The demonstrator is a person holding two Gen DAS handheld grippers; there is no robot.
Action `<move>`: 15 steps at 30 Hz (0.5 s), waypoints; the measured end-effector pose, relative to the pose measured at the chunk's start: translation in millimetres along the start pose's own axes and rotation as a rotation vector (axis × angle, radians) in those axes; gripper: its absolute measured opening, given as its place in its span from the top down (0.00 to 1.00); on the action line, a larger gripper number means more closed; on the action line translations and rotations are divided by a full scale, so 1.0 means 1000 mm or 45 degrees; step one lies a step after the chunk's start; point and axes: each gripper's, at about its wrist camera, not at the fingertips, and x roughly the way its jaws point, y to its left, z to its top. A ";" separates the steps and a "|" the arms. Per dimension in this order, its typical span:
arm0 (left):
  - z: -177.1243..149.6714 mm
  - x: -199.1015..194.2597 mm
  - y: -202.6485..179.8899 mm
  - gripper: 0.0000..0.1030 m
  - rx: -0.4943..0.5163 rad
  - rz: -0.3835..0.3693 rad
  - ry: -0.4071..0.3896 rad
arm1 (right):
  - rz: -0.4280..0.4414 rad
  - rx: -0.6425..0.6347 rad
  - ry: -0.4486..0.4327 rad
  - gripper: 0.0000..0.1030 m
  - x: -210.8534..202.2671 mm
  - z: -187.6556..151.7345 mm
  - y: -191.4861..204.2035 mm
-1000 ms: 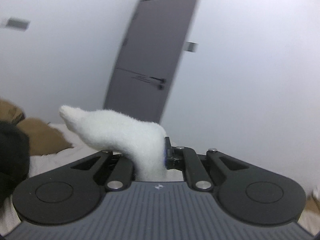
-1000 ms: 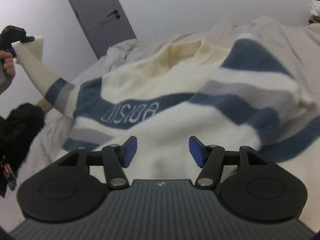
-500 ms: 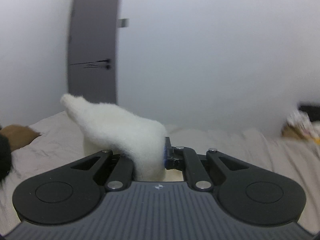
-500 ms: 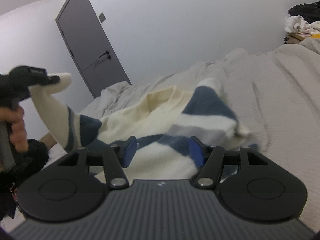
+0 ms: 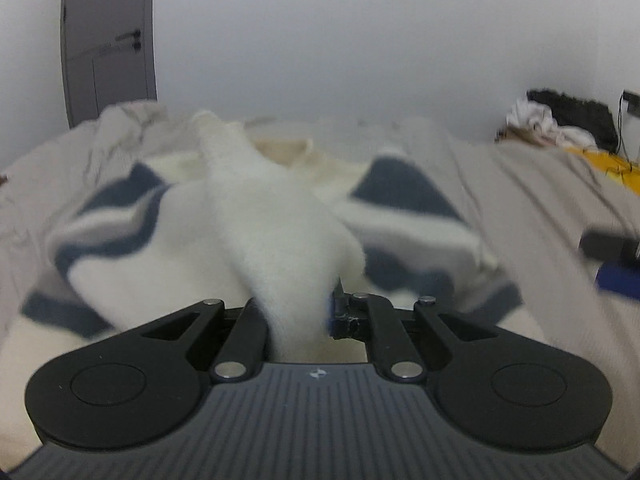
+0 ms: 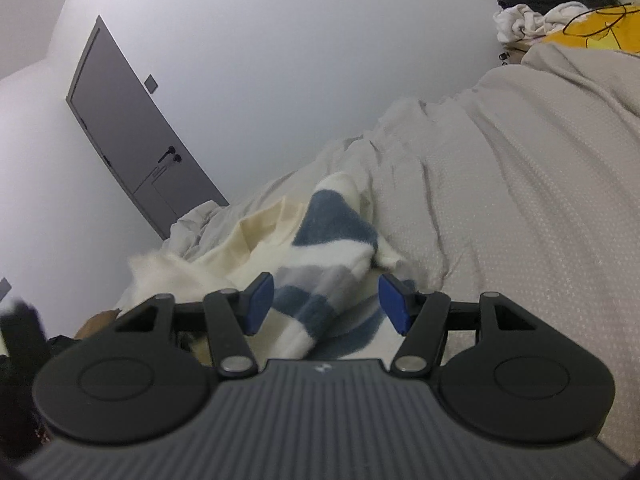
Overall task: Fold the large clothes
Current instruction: 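Lay the held sleeve across the sweater body and open the left tool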
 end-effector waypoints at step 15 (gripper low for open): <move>-0.005 0.001 0.034 0.42 -0.054 -0.182 0.124 | -0.096 0.024 -0.102 0.40 0.008 0.006 -0.011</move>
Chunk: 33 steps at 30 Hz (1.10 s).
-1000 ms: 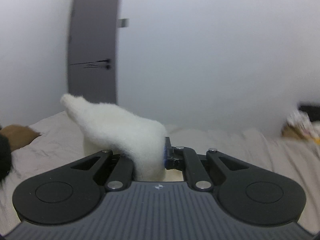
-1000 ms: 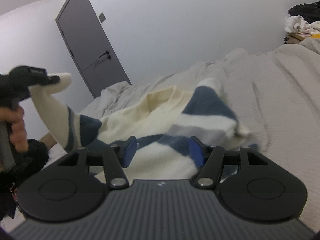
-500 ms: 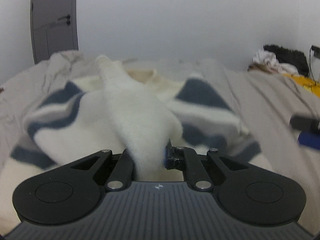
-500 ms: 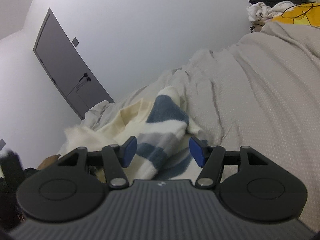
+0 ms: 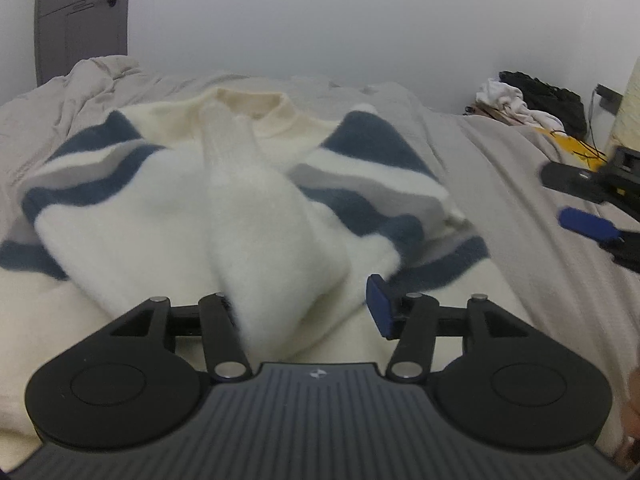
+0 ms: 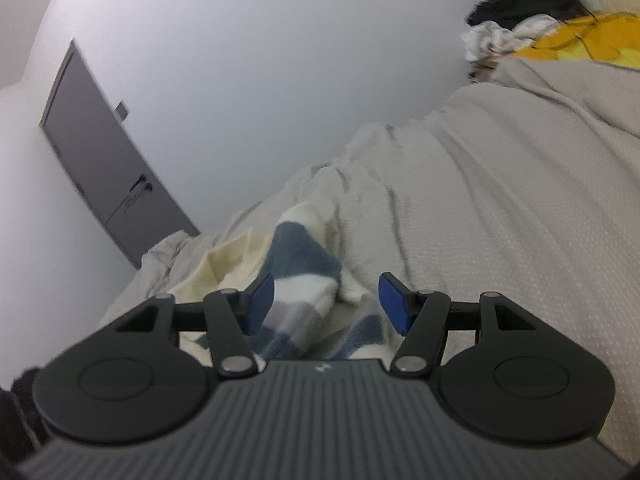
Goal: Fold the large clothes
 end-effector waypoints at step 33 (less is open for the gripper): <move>-0.006 -0.098 0.110 0.34 -0.223 -0.019 -0.055 | 0.118 -0.234 0.611 0.40 0.047 -0.076 0.079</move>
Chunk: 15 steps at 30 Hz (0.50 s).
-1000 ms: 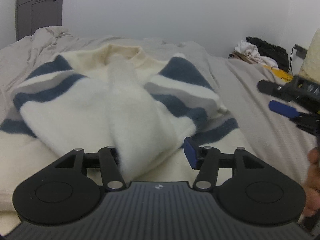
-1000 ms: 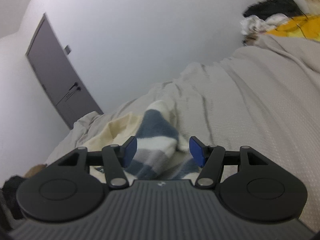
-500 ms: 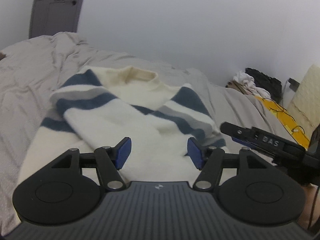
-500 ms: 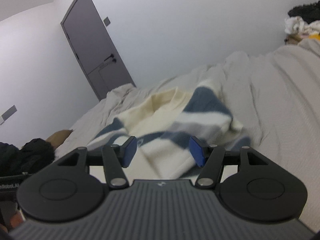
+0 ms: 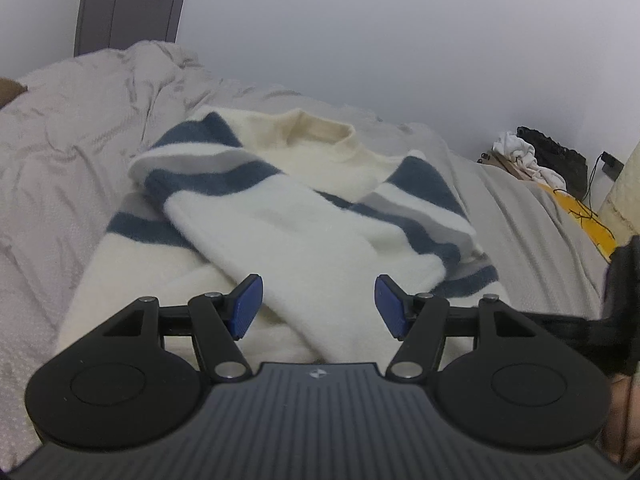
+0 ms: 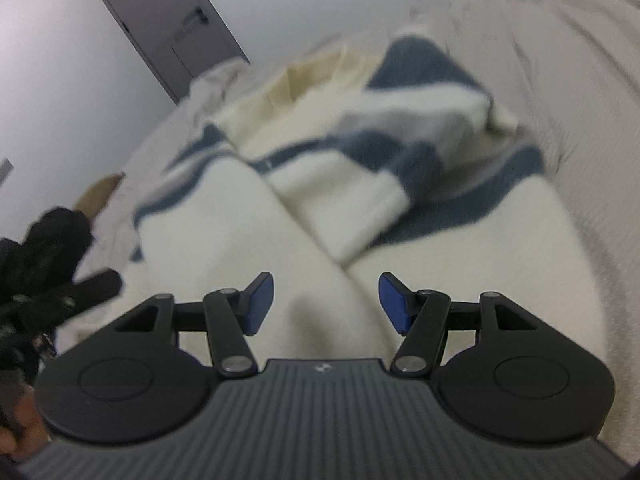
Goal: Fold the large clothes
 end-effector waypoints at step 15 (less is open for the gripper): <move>-0.003 0.021 0.035 0.34 -0.096 0.001 0.025 | -0.054 -0.275 0.096 0.82 0.018 -0.008 0.037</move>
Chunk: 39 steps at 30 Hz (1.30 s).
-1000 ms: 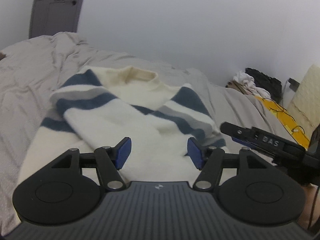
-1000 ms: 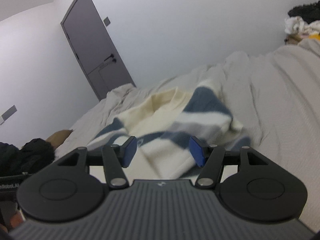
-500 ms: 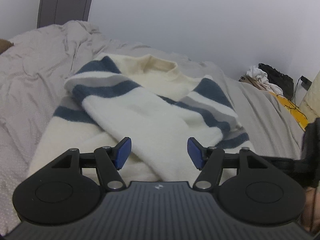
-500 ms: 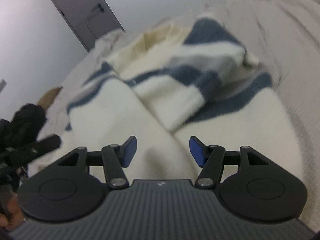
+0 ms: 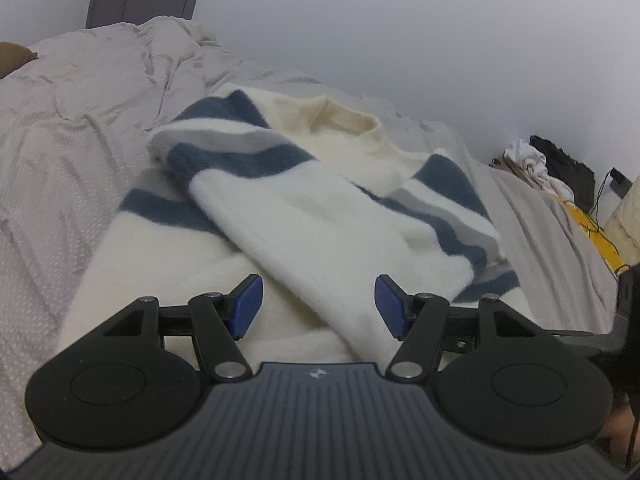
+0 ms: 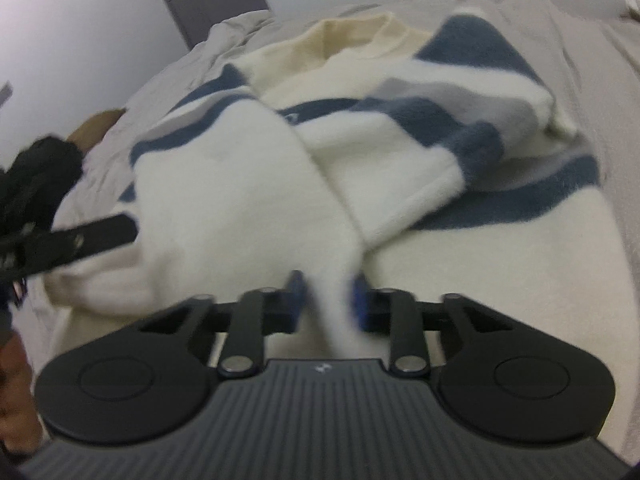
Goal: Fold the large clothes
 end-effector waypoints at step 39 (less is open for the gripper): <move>-0.009 -0.063 0.039 0.34 -0.210 0.359 -0.040 | -0.407 0.594 -0.044 0.23 -0.107 -0.052 -0.090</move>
